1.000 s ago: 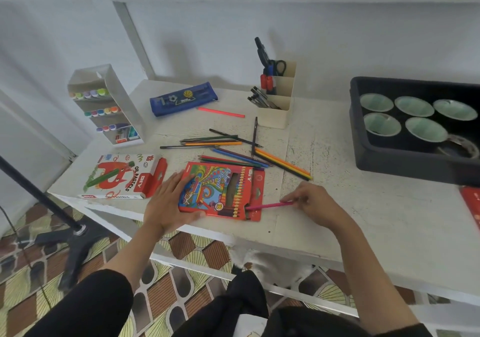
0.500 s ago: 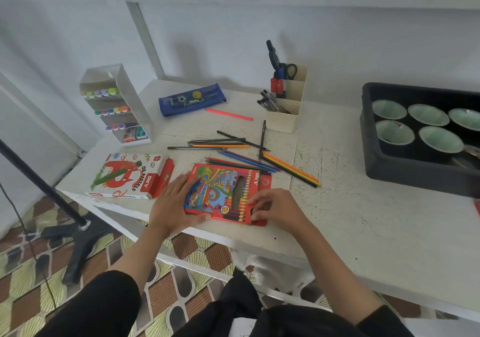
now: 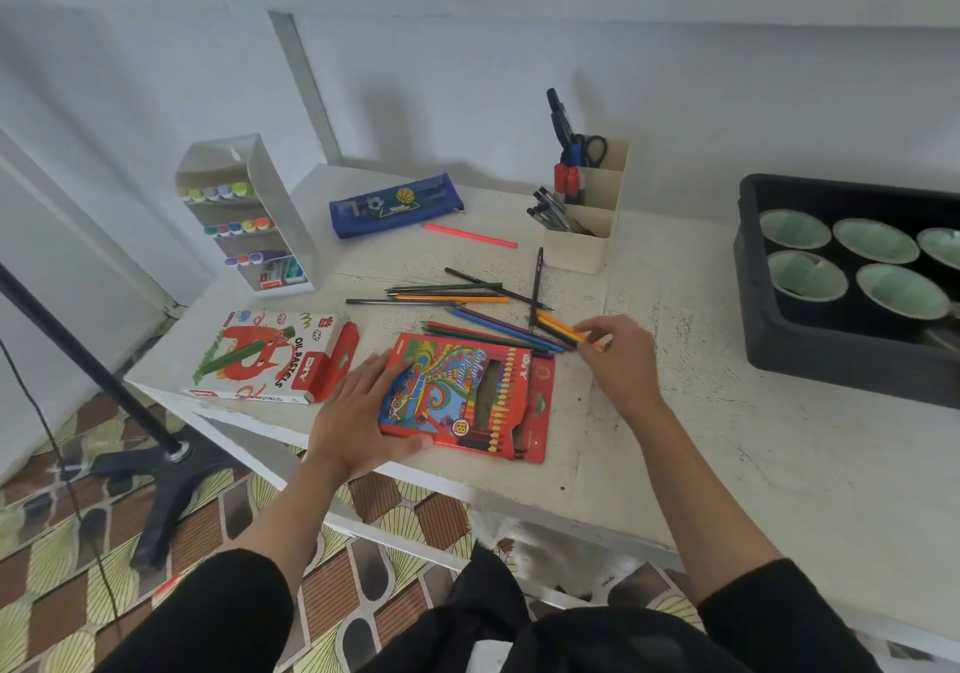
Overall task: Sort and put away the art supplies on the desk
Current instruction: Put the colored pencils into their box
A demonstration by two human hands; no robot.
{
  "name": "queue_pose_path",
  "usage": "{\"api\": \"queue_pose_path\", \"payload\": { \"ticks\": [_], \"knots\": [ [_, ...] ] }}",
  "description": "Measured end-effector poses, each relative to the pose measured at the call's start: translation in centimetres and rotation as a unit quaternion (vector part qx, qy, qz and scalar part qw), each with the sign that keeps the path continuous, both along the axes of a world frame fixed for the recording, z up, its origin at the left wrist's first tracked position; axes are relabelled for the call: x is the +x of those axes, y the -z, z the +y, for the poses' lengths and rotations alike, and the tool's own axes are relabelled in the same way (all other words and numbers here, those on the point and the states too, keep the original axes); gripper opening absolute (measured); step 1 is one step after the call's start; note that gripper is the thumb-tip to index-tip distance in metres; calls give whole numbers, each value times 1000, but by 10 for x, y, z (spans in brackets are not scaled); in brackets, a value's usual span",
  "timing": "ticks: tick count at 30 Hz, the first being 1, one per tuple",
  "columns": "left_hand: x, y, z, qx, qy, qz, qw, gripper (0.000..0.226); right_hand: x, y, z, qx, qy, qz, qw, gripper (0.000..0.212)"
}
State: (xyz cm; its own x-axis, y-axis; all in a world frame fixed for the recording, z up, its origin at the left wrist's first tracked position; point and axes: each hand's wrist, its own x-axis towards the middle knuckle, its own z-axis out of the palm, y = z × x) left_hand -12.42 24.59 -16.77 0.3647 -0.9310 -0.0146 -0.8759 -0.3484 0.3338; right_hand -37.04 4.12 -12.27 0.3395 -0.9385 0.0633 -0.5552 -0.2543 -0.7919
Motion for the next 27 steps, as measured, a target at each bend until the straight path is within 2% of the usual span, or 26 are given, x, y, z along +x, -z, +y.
{"api": "queue_pose_path", "payload": {
  "ticks": [3,5,11,17,20,23,25,27],
  "knots": [
    [0,0,0,2,0,-2,1000,111,0,2,-22,13,28,140,990,29],
    [0,0,0,0,0,-4,1000,111,2,3,-27,34,29,182,982,30],
    [0,0,0,-6,0,-7,1000,111,-7,0,-27,54,39,183,981,12],
    [-1,-1,0,-14,2,-9,1000,111,-30,-4,-26,99,56,195,974,10],
    [-1,-1,1,-15,2,-6,1000,111,-41,-6,-21,108,65,157,980,5],
    [-2,-1,0,-16,1,-8,1000,111,-49,-12,-12,128,45,42,990,7],
    [-2,-1,0,-14,1,-7,1000,111,-51,-18,-4,156,20,-36,987,17],
    [-2,-1,0,-14,-1,-6,1000,112,-50,-22,2,175,9,-77,982,31]
  ]
}}
